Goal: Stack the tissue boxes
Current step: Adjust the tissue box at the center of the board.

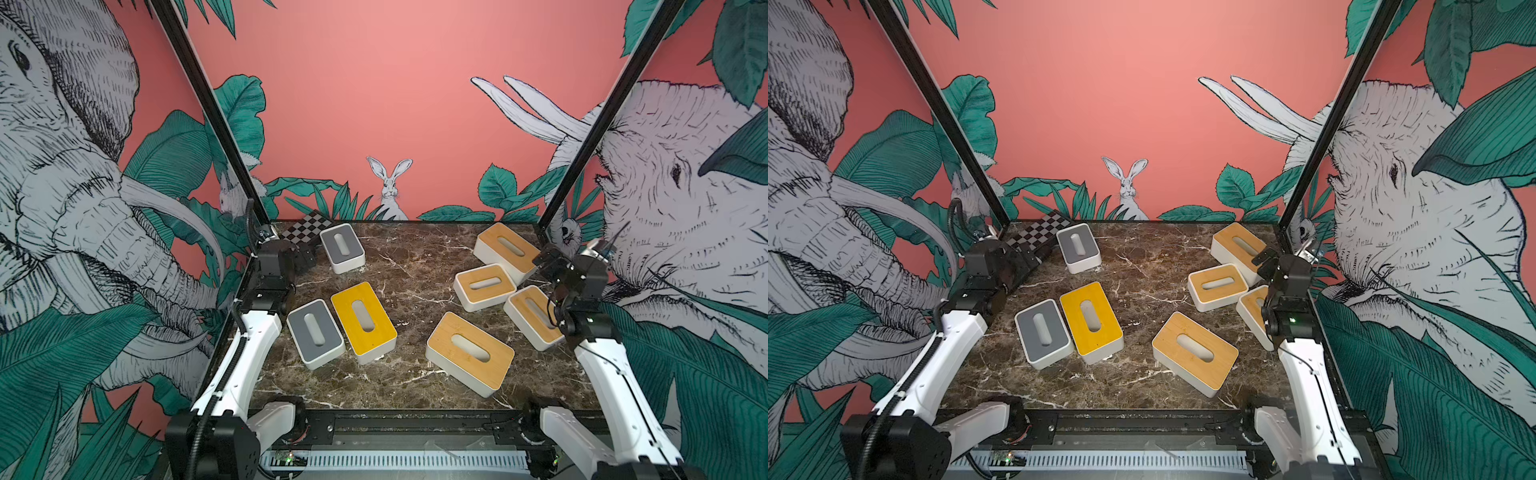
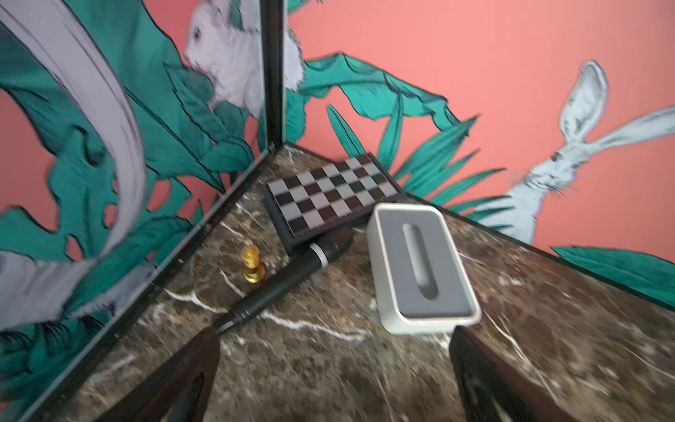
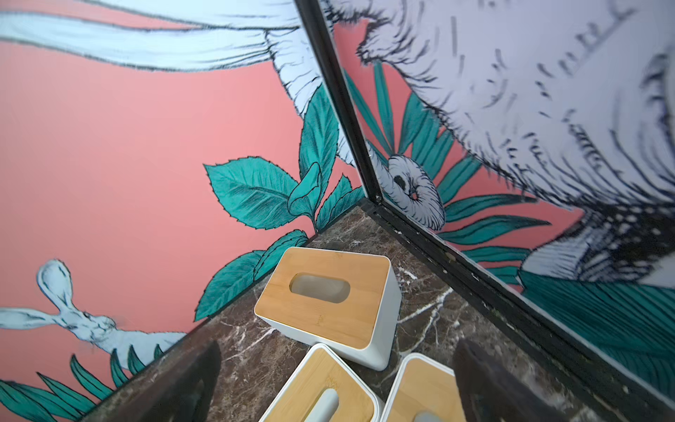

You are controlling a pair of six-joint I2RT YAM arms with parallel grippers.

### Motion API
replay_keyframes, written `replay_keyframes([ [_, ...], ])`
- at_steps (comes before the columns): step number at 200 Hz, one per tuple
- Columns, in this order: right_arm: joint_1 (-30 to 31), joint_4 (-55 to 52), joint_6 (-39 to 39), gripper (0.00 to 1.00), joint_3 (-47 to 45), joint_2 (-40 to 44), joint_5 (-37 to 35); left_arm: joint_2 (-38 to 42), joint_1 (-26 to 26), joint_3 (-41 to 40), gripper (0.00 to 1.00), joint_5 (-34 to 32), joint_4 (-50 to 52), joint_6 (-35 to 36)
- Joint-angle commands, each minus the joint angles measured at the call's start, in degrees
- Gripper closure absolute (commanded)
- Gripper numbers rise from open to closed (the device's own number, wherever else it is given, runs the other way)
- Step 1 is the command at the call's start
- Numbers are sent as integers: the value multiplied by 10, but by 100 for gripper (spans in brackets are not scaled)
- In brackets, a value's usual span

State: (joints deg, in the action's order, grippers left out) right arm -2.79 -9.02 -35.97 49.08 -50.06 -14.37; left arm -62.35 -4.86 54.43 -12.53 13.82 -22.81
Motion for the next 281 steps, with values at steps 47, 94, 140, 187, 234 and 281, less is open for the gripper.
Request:
replay_keyframes([
  [47,17,-254,-43,1,65,-31,226,8,-60,58,1,200,292,-88],
  [94,139,-266,-1,1,105,-73,233,-21,-174,33,3,127,321,-227],
  [140,261,-235,10,1,128,-138,227,-62,-181,4,0,82,262,-315],
  [187,326,-198,12,1,138,-180,232,-109,-181,9,0,62,206,-388],
  [234,334,-181,10,1,135,-185,234,-162,-181,22,1,77,155,-413],
  [281,334,-191,23,1,132,-181,226,-215,-186,63,1,93,126,-404],
])
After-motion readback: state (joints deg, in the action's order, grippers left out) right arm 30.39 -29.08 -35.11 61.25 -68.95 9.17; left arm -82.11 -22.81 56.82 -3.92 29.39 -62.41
